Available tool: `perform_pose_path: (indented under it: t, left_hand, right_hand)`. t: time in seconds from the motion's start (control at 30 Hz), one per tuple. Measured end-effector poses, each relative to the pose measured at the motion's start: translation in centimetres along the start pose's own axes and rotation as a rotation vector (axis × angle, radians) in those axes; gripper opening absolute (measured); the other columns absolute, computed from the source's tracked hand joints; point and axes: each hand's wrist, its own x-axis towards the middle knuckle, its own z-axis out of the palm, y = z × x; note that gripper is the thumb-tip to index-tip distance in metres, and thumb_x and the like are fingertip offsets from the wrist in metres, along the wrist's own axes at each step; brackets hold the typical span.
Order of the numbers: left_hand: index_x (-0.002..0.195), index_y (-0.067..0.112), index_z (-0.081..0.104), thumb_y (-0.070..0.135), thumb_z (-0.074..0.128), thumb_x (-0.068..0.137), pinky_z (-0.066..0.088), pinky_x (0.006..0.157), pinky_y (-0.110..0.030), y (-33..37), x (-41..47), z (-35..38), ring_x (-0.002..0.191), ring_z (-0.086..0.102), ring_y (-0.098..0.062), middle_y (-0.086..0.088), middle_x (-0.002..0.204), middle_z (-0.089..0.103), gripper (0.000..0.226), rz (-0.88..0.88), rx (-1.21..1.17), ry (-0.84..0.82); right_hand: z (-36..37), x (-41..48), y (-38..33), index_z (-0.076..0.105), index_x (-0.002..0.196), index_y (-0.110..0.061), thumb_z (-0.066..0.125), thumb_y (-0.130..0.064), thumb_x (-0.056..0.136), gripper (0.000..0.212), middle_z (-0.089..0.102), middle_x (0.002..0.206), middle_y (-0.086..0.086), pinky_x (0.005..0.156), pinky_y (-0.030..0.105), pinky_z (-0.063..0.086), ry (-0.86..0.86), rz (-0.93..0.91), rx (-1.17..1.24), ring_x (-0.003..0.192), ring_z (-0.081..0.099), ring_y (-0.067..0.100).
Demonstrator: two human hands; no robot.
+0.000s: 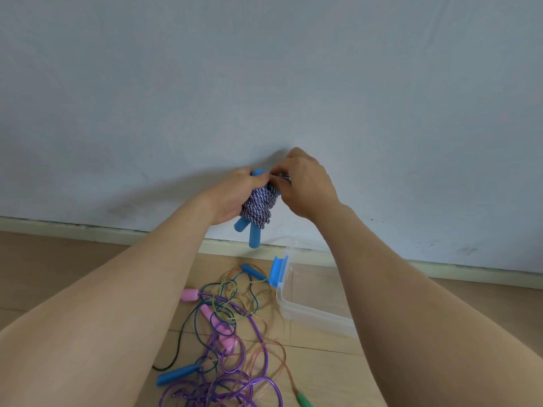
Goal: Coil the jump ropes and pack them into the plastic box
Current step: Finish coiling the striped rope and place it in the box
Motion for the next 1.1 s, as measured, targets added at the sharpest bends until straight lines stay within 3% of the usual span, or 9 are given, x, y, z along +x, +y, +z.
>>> perform_pose_path:
  t: [0.17,0.27,0.37,0.5,0.63,0.8,0.9,1.0,1.1]
  left_hand:
    - [0.123,-0.003,0.057,0.023,0.049,0.109,0.057,0.076,-0.042,-0.3,0.4,-0.2,0.084,0.067,-0.027,-0.018,0.099,0.064,0.03,-0.017,-0.003,0.071]
    - [0.114,0.001,0.06,0.024,0.051,0.107,0.055,0.077,-0.043,-0.1,0.9,-0.7,0.081,0.065,-0.027,-0.017,0.095,0.064,0.026,0.017,0.013,0.147]
    - [0.112,0.003,0.059,0.025,0.052,0.105,0.055,0.068,-0.037,-0.1,1.0,-0.7,0.076,0.065,-0.026,-0.015,0.091,0.065,0.024,0.05,0.046,0.188]
    - [0.107,0.007,0.06,0.021,0.055,0.106,0.056,0.076,-0.04,-0.6,0.7,-1.2,0.083,0.064,-0.024,-0.011,0.092,0.065,0.015,0.11,0.039,0.152]
    - [0.11,0.009,0.065,0.025,0.061,0.102,0.056,0.09,-0.044,-0.3,0.5,-1.2,0.095,0.069,-0.025,-0.014,0.104,0.07,0.018,0.141,0.061,0.059]
    - [0.104,0.014,0.069,0.029,0.071,0.088,0.054,0.101,-0.05,0.4,0.2,-0.7,0.097,0.068,-0.025,-0.01,0.101,0.07,0.022,0.183,0.029,0.071]
    - [0.1,0.014,0.069,0.023,0.071,0.09,0.055,0.095,-0.046,1.0,0.2,-0.6,0.091,0.066,-0.024,-0.007,0.094,0.067,0.014,0.211,-0.048,0.047]
    - [0.099,0.014,0.069,0.017,0.069,0.094,0.051,0.092,-0.041,1.6,-0.1,-0.3,0.092,0.063,-0.023,-0.007,0.094,0.065,0.006,0.245,-0.053,-0.005]
    - [0.103,0.012,0.07,0.015,0.069,0.094,0.052,0.093,-0.038,1.7,-0.2,-0.1,0.095,0.064,-0.023,-0.008,0.098,0.066,0.01,0.247,-0.049,-0.062]
  right_hand:
    - [0.1,0.2,-1.5,0.069,0.085,-0.007,0.053,-0.017,0.1,0.024,0.048,0.096,0.004,0.062,0.052,0.051,-0.025,-0.144,-0.231,0.067,0.056,0.037]
    - [0.0,0.6,-2.3,0.066,0.074,-0.004,0.056,-0.011,0.093,0.023,0.042,0.087,0.003,0.054,0.046,0.043,-0.006,-0.194,-0.249,0.062,0.051,0.038]
    - [0.3,0.9,-2.5,0.068,0.072,-0.006,0.054,-0.015,0.089,0.024,0.046,0.08,0.003,0.055,0.039,0.036,0.021,-0.134,-0.176,0.065,0.051,0.032]
    - [0.1,0.2,-1.7,0.074,0.074,-0.009,0.055,-0.028,0.085,0.029,0.063,0.061,0.008,0.061,0.045,0.055,-0.028,0.045,0.132,0.06,0.056,0.027]
    - [-1.3,-0.2,-1.1,0.076,0.087,0.001,0.081,-0.03,0.085,0.032,0.078,0.083,0.015,0.071,0.045,0.067,-0.064,0.411,0.582,0.068,0.078,0.025]
    - [-1.6,-0.5,-0.9,0.069,0.104,0.006,0.087,-0.036,0.081,0.051,0.068,0.107,0.023,0.073,0.047,0.067,-0.209,0.645,0.817,0.085,0.078,0.032]
    - [-1.9,-0.8,-1.4,0.064,0.13,-0.003,0.066,-0.044,0.102,0.049,0.066,0.126,0.023,0.091,0.048,0.064,-0.488,0.617,1.044,0.109,0.074,0.038]
    - [-2.4,-1.1,-0.6,0.063,0.132,0.001,0.057,-0.034,0.109,0.042,0.07,0.128,0.023,0.101,0.05,0.059,-0.494,0.498,1.158,0.116,0.072,0.036]
    - [-2.7,-1.5,0.4,0.062,0.13,0.007,0.061,-0.028,0.107,0.042,0.072,0.124,0.026,0.097,0.048,0.061,-0.445,0.441,1.119,0.112,0.073,0.038]
